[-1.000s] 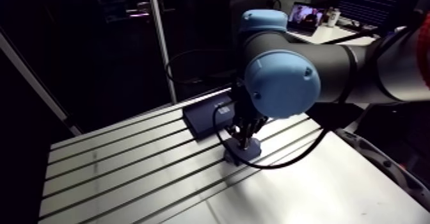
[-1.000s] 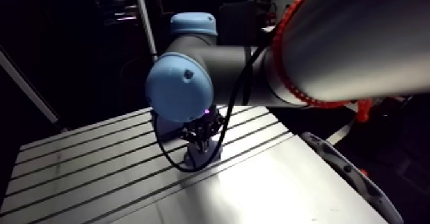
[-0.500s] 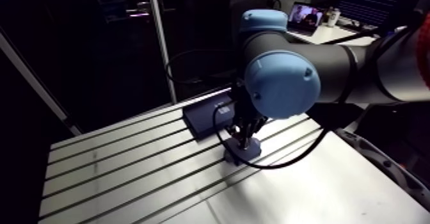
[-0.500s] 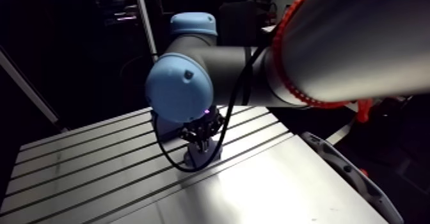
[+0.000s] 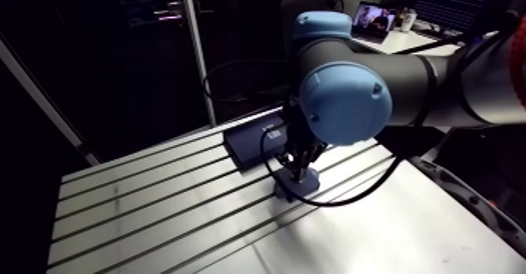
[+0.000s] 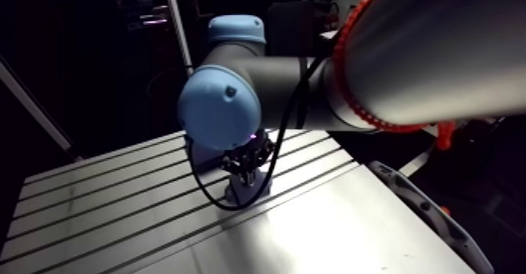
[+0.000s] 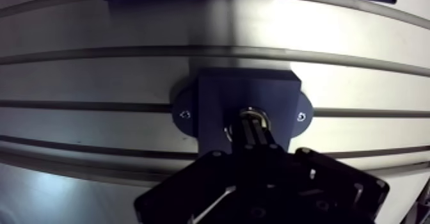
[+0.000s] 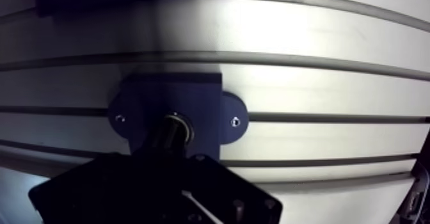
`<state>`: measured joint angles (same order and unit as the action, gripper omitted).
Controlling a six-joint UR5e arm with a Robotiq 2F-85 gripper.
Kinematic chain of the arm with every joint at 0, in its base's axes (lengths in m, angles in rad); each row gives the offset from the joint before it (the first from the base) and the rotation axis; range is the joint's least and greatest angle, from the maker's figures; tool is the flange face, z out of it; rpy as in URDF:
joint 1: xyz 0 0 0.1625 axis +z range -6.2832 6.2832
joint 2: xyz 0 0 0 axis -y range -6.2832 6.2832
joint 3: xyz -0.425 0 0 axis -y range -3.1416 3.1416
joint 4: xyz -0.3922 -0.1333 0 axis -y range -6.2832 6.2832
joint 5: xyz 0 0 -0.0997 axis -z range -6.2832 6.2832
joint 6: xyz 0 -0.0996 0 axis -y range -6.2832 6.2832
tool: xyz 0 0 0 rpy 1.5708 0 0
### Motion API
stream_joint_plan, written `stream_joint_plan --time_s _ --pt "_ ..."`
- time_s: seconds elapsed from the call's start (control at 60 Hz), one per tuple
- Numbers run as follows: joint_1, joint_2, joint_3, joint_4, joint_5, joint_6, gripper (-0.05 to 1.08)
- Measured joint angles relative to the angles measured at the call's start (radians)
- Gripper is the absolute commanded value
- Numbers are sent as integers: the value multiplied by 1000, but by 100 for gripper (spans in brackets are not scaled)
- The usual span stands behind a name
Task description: Pick up the bearing and press it into the housing until flush.
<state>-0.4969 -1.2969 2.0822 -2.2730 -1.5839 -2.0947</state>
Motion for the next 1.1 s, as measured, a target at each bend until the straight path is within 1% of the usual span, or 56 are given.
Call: stream_joint_plan --time_s 1.1 --pt "1 5 0 0 -1 -14 100"
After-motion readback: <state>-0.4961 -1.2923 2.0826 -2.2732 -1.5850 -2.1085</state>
